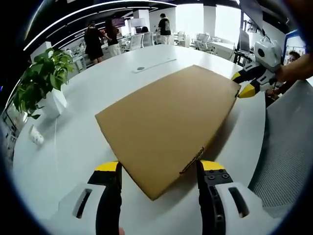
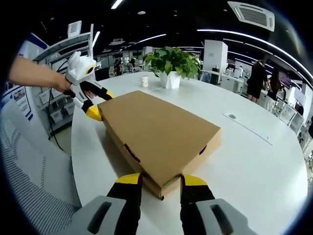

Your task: Operate the shoe box by opening the lid, removing the specified soft item, and placing it in the target area until the item is outside and the box remains undamaged.

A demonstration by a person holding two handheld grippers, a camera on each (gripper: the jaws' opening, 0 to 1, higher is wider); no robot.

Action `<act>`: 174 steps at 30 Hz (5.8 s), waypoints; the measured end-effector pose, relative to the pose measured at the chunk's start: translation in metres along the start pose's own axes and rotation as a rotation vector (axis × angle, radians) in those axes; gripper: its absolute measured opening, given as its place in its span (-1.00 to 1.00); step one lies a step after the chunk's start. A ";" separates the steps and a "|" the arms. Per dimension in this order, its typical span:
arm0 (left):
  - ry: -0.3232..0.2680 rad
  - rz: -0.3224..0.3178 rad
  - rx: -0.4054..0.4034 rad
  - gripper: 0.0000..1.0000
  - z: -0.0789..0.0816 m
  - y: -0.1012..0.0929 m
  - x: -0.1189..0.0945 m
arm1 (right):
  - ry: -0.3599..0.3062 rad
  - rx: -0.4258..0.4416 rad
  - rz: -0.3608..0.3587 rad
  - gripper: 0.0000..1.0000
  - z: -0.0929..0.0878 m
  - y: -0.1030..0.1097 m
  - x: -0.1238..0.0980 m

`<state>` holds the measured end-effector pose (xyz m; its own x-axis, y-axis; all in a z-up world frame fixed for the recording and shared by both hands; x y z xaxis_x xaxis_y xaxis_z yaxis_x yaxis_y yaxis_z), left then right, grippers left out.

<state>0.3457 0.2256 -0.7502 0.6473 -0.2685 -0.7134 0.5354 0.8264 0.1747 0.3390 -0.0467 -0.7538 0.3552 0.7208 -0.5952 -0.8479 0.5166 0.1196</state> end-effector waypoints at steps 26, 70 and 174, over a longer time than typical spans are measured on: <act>-0.025 0.043 -0.081 0.03 -0.005 -0.003 -0.013 | -0.019 0.029 0.002 -0.47 0.003 0.001 -0.002; -0.119 0.063 -0.078 0.12 0.031 0.008 -0.047 | -0.113 0.004 -0.004 -0.38 0.048 0.006 -0.032; -0.248 0.272 -0.138 -0.87 0.104 0.091 -0.044 | -0.273 -0.014 -0.138 -0.51 0.125 -0.047 -0.045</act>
<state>0.4226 0.2611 -0.6320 0.8758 -0.1285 -0.4652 0.2597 0.9379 0.2299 0.4125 -0.0460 -0.6331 0.5586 0.7429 -0.3690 -0.7889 0.6132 0.0402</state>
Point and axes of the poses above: the point that each gripper's makers call its tool centre point, and the gripper's own axes: x roughly forward along the fingers, y roughly to its left, z roughly out of its top, the point moved 4 cm from there along -x, roughly backward along the fingers, and after that the axes turned 11 degrees about z, right-handed, at the moved point
